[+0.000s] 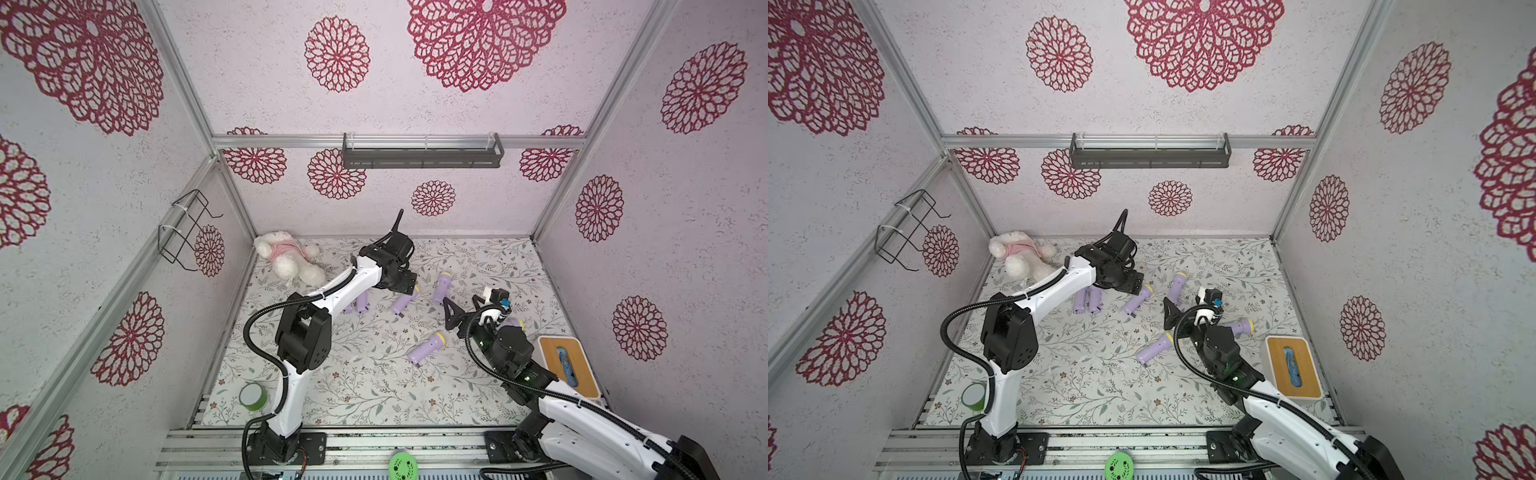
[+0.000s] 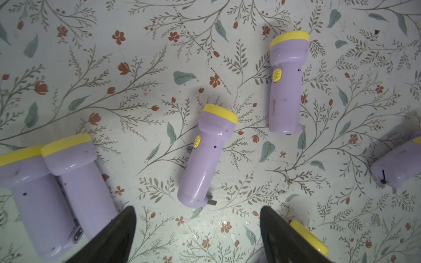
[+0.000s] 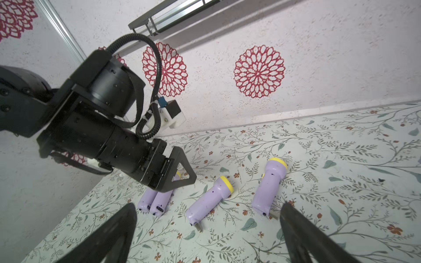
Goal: Close the plug at the bottom of the flashlight
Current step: Pick up the flashlight from the center of the board.
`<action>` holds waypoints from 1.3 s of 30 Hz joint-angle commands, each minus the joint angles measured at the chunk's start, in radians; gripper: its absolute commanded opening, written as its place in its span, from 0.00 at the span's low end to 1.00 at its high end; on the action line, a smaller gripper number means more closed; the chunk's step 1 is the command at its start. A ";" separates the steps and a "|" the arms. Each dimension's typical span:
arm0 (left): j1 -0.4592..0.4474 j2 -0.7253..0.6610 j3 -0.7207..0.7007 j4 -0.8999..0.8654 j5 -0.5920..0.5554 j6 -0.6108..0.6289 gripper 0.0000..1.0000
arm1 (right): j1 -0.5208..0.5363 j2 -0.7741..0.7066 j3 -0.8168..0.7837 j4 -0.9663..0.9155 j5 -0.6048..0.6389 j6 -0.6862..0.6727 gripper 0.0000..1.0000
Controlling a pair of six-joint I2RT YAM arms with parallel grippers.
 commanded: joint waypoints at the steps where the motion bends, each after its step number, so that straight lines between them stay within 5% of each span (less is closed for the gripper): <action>1: -0.013 0.029 0.005 0.052 0.034 0.061 0.87 | 0.000 -0.046 -0.006 0.052 0.096 0.009 0.99; 25: -0.051 0.221 0.078 0.001 -0.036 0.116 0.72 | 0.000 -0.057 -0.018 0.062 0.090 0.009 0.99; 39: -0.071 0.281 0.131 -0.020 -0.168 0.130 0.69 | 0.000 -0.057 -0.018 0.065 0.078 0.008 0.99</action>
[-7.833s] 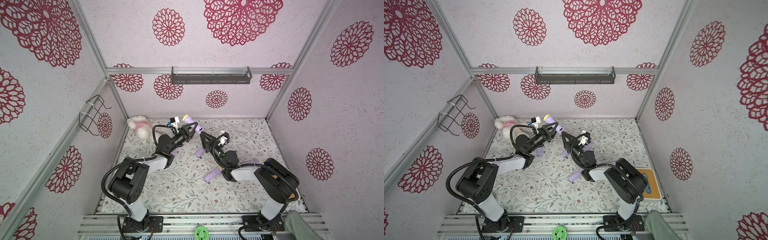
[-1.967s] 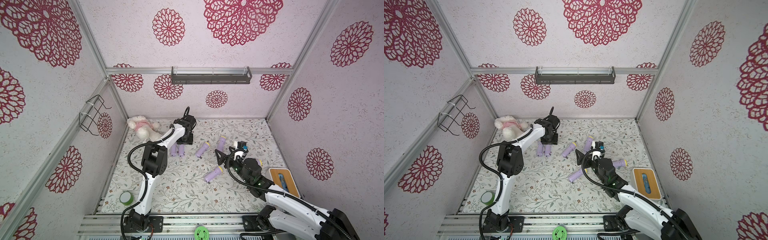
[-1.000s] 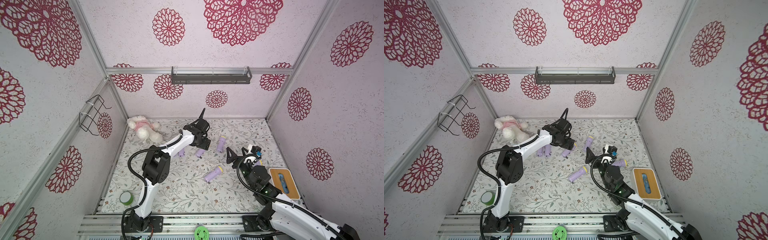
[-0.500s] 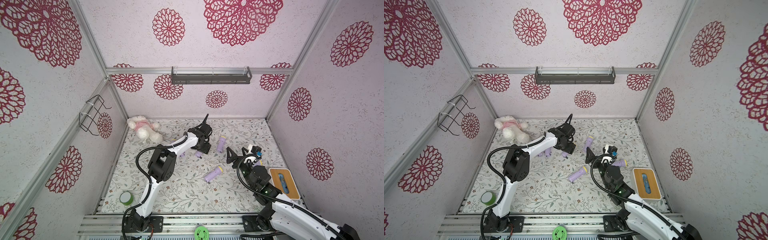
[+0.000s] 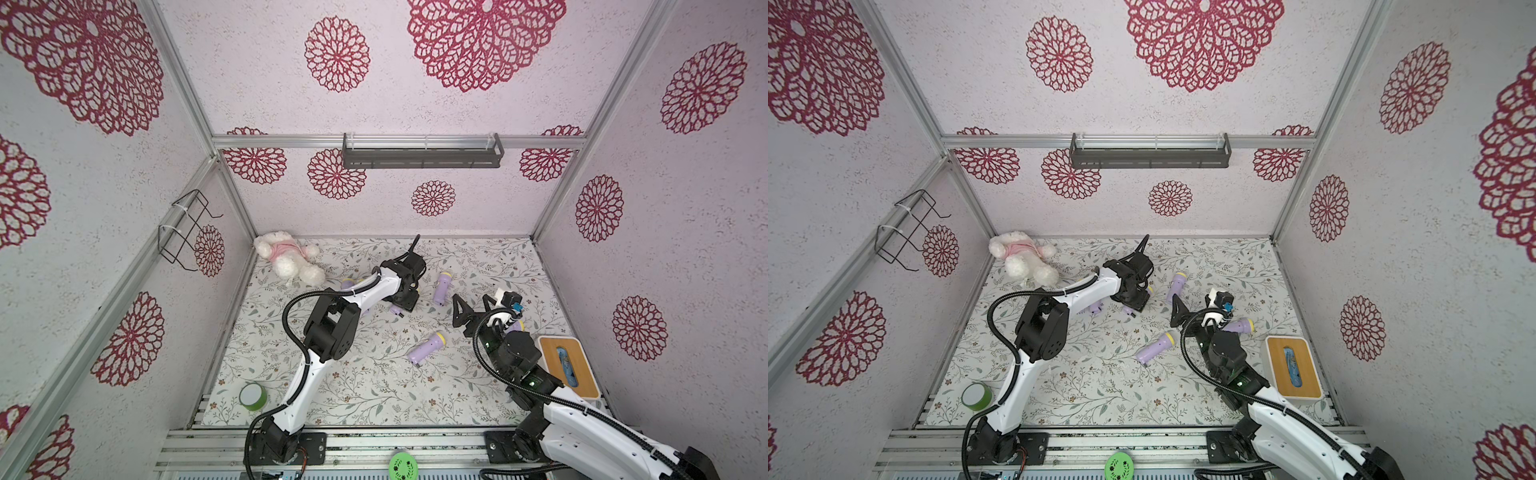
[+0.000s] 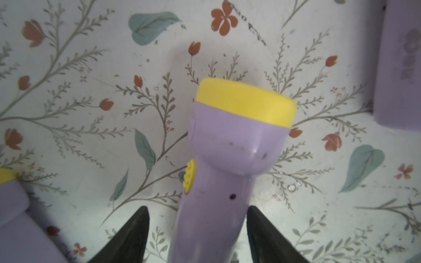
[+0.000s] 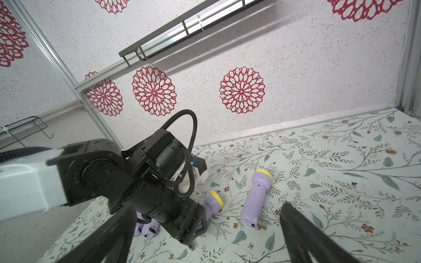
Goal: Close the plug at the bottom of the flashlight
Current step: Pick up the flashlight from the center of the board.
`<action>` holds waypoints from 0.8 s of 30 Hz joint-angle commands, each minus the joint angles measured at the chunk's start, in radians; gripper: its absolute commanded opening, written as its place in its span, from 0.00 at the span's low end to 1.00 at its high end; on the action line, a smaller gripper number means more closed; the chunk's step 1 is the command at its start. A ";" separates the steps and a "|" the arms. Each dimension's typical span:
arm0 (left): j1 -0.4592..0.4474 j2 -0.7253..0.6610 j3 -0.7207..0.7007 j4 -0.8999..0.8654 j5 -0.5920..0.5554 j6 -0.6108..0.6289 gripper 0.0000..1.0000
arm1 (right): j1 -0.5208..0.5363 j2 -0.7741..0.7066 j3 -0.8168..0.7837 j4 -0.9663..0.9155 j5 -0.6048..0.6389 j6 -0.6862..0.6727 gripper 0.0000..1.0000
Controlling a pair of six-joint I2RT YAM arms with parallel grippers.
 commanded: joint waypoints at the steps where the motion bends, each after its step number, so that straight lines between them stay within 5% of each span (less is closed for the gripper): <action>1: -0.017 0.025 0.039 -0.005 -0.053 0.024 0.69 | 0.000 -0.004 0.004 0.044 0.001 0.007 0.99; 24: -0.048 0.069 0.058 -0.031 -0.134 0.055 0.58 | 0.000 0.001 0.000 0.050 0.002 0.007 0.99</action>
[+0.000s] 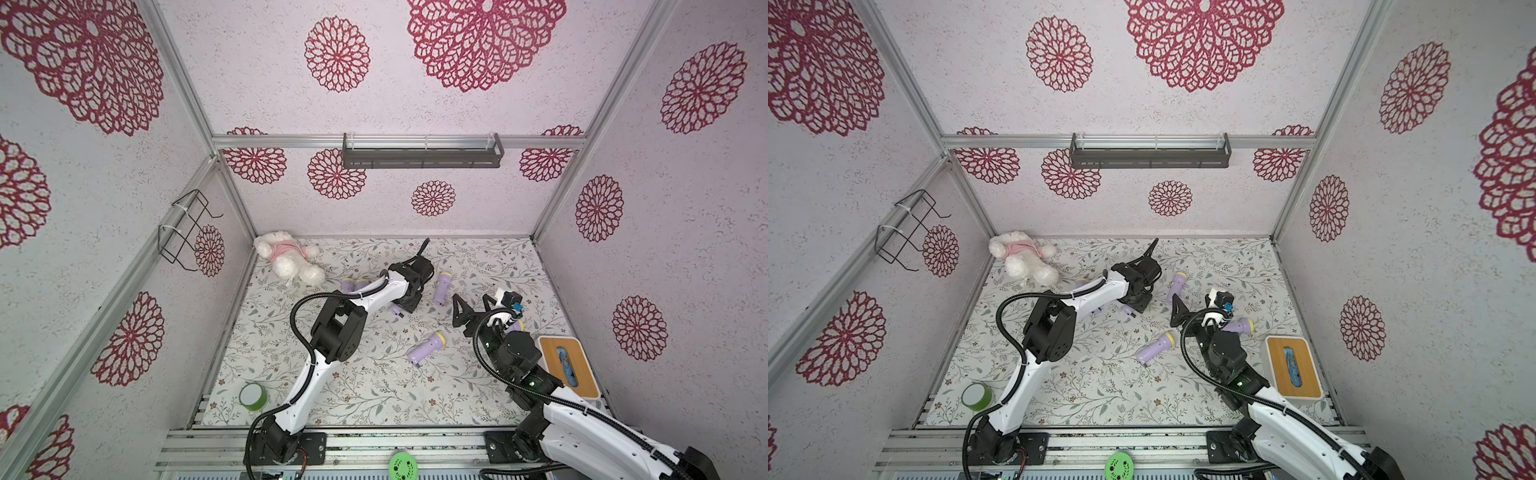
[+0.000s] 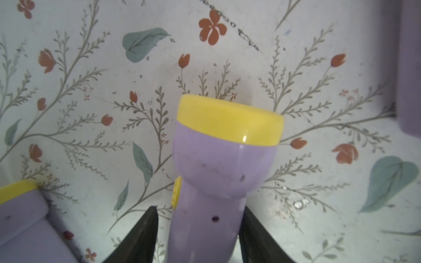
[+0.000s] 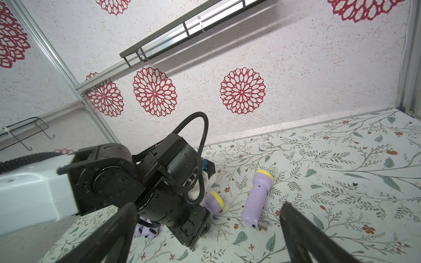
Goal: Close the plug at the bottom of the flashlight
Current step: Pick up the flashlight from the center of the board.
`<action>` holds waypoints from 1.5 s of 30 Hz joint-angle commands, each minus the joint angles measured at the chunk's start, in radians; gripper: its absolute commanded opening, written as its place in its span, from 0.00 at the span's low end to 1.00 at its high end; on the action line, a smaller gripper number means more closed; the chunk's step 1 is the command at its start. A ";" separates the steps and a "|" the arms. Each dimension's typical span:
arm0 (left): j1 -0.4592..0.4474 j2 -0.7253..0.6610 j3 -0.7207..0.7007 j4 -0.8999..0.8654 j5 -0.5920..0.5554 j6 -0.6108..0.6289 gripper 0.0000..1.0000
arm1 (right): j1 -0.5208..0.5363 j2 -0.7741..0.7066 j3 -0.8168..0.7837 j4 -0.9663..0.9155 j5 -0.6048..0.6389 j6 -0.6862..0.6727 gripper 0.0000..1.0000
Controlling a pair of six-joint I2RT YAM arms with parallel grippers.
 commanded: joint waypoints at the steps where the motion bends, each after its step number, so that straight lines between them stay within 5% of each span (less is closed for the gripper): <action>1: -0.009 0.021 0.009 -0.015 -0.022 0.012 0.58 | 0.000 0.000 0.000 0.046 0.004 0.007 0.99; 32: -0.022 0.037 0.009 -0.039 -0.036 0.010 0.38 | 0.000 -0.002 0.000 0.049 0.007 0.009 0.99; 45: -0.014 -0.048 0.020 -0.047 -0.039 -0.005 0.00 | 0.000 0.002 -0.002 0.051 0.005 0.007 0.99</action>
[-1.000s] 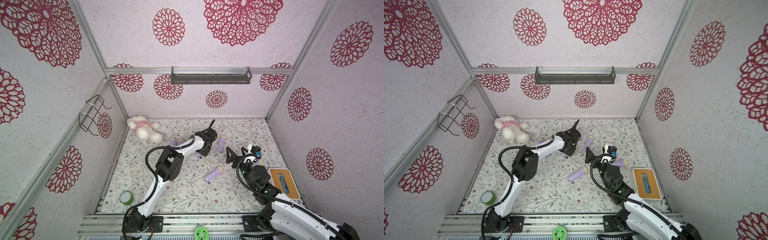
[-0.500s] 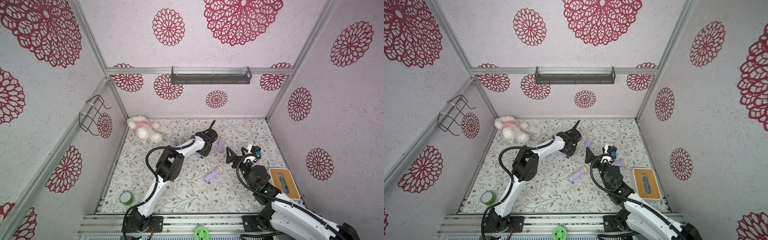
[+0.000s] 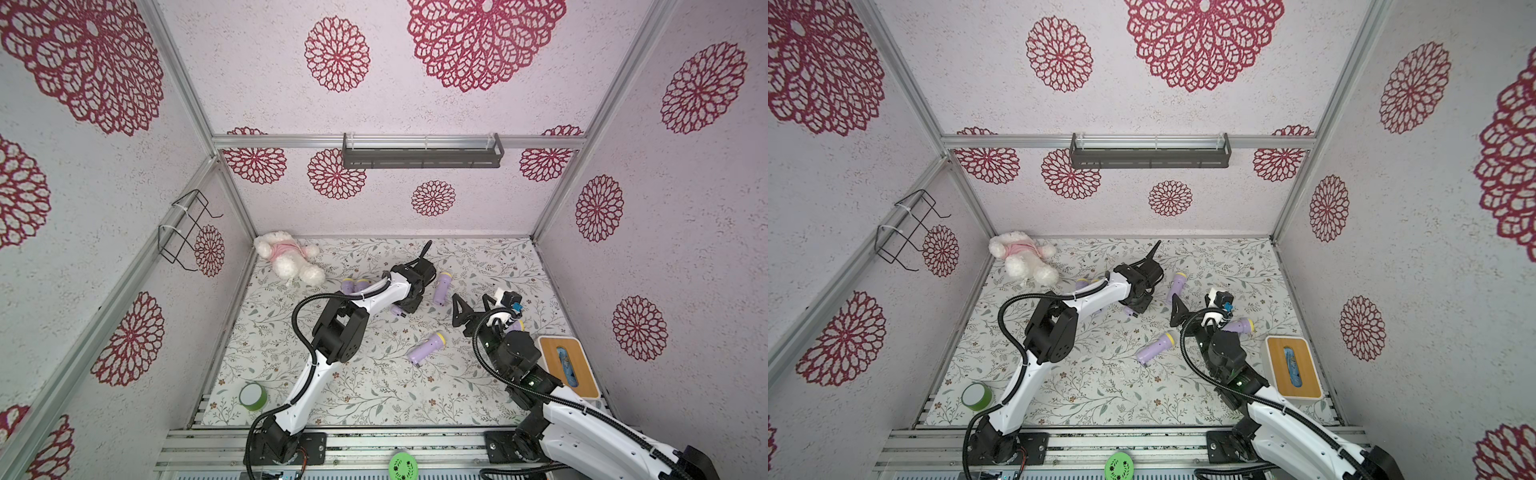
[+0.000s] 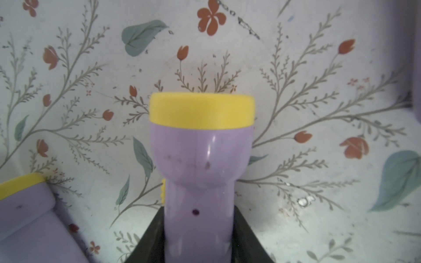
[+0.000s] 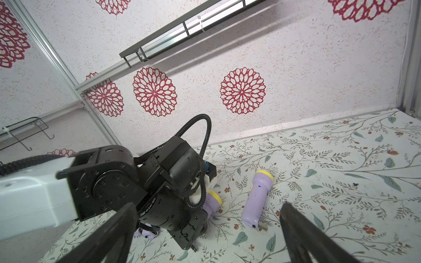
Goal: Close the plug at the bottom of the flashlight
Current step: Pick up the flashlight from the center of the board.
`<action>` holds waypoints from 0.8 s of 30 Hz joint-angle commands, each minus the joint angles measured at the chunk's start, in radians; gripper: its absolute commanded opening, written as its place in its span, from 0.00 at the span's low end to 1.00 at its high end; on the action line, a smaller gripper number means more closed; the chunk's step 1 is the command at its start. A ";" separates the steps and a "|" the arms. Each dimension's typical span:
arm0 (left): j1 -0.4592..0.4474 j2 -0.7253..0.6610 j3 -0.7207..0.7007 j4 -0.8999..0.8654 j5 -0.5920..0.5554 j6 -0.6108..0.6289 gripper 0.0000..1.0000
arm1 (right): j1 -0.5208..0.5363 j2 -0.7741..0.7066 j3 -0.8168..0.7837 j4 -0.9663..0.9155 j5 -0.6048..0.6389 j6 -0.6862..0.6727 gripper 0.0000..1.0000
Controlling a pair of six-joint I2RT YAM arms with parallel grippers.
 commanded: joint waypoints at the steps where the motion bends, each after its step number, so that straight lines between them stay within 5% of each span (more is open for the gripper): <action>1: 0.005 -0.061 0.020 -0.030 0.006 -0.011 0.00 | 0.000 -0.004 -0.003 0.045 0.004 0.007 0.99; 13: 0.094 -0.245 -0.005 -0.029 0.261 -0.156 0.00 | 0.000 0.020 0.023 0.021 -0.029 0.011 0.99; 24: 0.236 -0.473 -0.263 0.206 0.627 -0.372 0.00 | -0.001 0.120 0.160 -0.085 -0.200 0.098 0.99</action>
